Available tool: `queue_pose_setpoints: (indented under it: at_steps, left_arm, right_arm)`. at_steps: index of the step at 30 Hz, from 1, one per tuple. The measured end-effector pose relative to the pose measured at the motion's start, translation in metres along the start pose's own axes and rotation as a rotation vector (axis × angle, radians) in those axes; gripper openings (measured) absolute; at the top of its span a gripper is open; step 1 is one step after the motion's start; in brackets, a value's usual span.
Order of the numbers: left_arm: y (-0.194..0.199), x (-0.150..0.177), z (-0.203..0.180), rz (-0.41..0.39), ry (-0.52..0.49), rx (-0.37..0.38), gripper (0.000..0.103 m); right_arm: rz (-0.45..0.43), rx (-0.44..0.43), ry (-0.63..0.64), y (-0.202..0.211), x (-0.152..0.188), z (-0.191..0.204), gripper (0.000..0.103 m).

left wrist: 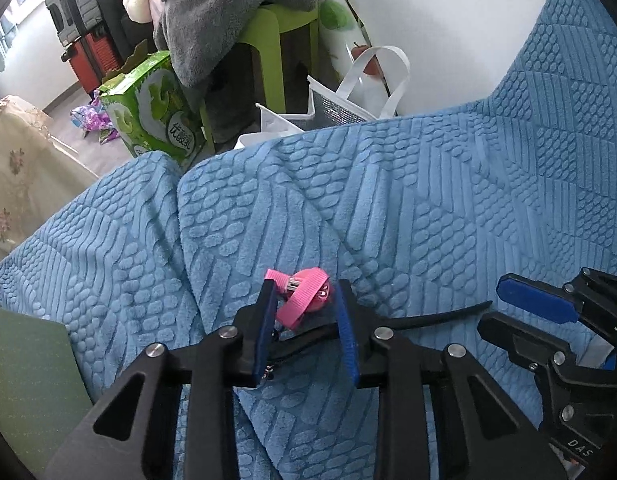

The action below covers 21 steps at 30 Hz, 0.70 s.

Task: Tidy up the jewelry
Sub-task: 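Grasp the pink hair clip with the left gripper while the right gripper grasps the black hairpin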

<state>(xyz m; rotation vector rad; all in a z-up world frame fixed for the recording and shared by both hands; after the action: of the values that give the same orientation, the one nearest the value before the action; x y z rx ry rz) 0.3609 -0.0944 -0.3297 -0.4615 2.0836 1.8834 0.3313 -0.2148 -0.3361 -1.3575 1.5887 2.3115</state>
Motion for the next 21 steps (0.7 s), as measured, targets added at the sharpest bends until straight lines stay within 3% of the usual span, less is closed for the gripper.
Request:
queue_pose_setpoints:
  at_steps: [7,15,16,18,21]
  left_arm:
    - [0.012,0.006,0.008,0.009,0.062,0.030,0.027]
    - [0.048,0.023,0.018,-0.055,0.129,0.073,0.027]
    - [0.055,0.025,0.020,-0.070,0.143,0.078,0.026]
    - [0.063,0.031,0.025,-0.077,0.168,0.093,0.006]
    - [0.070,0.041,0.034,-0.077,0.206,0.118,0.006]
  right_arm:
    - [0.000,-0.030,0.010,-0.006,-0.004,0.006,0.023]
    - [0.007,-0.066,0.071,-0.015,-0.009,0.022,0.023]
    - [0.008,-0.070,0.081,-0.016,-0.010,0.025,0.023]
    - [0.013,-0.080,0.113,-0.020,-0.011,0.033,0.023]
    - [0.023,-0.088,0.158,-0.025,-0.012,0.044,0.023]
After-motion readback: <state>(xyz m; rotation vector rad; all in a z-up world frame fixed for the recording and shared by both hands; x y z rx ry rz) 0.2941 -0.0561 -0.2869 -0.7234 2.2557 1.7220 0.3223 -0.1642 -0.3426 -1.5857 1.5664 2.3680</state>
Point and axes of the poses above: each gripper's, at about its wrist camera, not at the fingertips, and y roughly against the way its jaws point, z to its left, x to its underside, the point moved 9 cm from there along -y, roughly the way its jaws point, and after that the axes turned 9 degrees about y, right-handed, at the moved point
